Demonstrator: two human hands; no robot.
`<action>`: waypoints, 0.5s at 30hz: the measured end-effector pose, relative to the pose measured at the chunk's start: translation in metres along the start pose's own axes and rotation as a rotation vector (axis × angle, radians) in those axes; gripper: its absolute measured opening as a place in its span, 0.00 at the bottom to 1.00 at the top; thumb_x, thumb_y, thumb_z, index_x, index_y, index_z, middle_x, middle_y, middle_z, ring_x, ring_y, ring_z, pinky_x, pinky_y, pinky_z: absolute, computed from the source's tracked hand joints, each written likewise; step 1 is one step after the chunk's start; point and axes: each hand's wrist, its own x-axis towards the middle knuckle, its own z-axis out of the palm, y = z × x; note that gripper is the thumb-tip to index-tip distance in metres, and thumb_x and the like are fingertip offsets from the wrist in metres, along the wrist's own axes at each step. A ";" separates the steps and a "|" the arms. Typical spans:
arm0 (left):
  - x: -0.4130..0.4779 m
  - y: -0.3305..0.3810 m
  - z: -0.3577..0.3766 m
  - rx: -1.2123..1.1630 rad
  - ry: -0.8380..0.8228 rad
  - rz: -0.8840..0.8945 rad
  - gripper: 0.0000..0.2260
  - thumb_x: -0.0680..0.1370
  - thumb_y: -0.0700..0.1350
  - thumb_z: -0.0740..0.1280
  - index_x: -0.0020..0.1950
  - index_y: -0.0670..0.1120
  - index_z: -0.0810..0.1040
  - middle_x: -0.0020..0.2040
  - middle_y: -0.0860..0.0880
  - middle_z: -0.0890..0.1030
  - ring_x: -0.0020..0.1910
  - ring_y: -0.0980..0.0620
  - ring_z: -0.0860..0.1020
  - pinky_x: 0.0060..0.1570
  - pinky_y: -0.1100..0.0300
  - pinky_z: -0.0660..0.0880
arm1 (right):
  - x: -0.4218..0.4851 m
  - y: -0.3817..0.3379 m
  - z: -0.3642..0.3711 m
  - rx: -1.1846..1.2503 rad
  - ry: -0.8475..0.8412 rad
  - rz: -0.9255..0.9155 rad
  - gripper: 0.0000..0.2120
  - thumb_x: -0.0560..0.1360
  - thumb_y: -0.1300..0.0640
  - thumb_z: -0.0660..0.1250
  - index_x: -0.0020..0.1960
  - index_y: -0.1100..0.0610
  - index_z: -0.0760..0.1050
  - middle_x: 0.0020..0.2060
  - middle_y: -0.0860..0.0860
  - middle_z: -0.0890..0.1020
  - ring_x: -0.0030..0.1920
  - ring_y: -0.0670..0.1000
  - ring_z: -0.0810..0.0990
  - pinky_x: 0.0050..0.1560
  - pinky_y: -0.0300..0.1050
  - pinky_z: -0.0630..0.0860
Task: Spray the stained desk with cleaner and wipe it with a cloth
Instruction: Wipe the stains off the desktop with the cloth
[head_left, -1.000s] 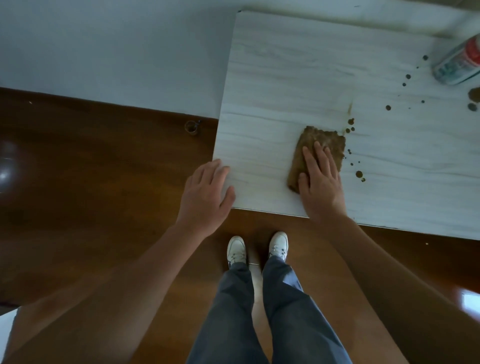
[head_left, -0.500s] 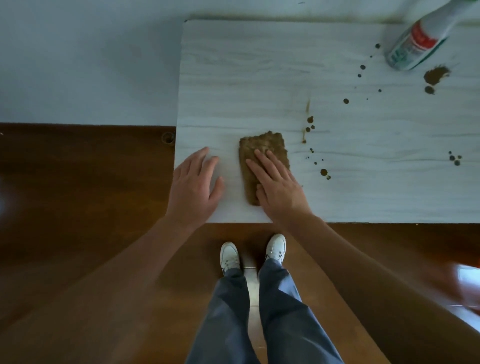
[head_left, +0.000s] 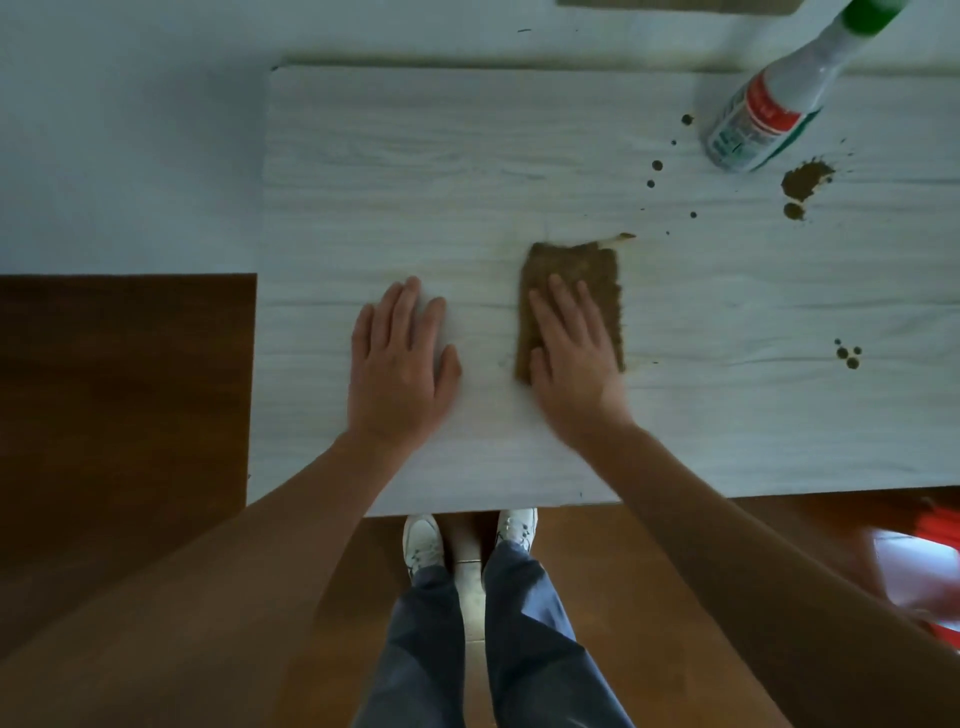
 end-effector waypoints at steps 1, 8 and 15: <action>-0.001 0.000 0.002 0.008 0.007 0.006 0.24 0.82 0.52 0.59 0.75 0.43 0.71 0.78 0.39 0.68 0.78 0.39 0.65 0.77 0.41 0.59 | -0.010 -0.005 0.004 -0.009 -0.055 -0.082 0.28 0.79 0.52 0.51 0.79 0.56 0.61 0.79 0.55 0.60 0.80 0.59 0.52 0.79 0.58 0.54; 0.002 -0.001 0.006 0.010 0.027 -0.009 0.24 0.81 0.52 0.59 0.75 0.44 0.72 0.79 0.41 0.67 0.79 0.40 0.64 0.78 0.42 0.58 | 0.005 0.025 0.001 -0.009 -0.100 -0.198 0.26 0.82 0.51 0.52 0.80 0.51 0.59 0.80 0.50 0.59 0.81 0.53 0.52 0.78 0.56 0.58; 0.002 -0.003 0.007 0.037 -0.016 -0.023 0.26 0.81 0.53 0.58 0.76 0.44 0.70 0.80 0.41 0.65 0.80 0.40 0.62 0.78 0.40 0.58 | 0.114 0.065 -0.022 0.006 0.048 0.150 0.26 0.82 0.53 0.53 0.80 0.53 0.57 0.80 0.51 0.56 0.80 0.56 0.51 0.79 0.56 0.52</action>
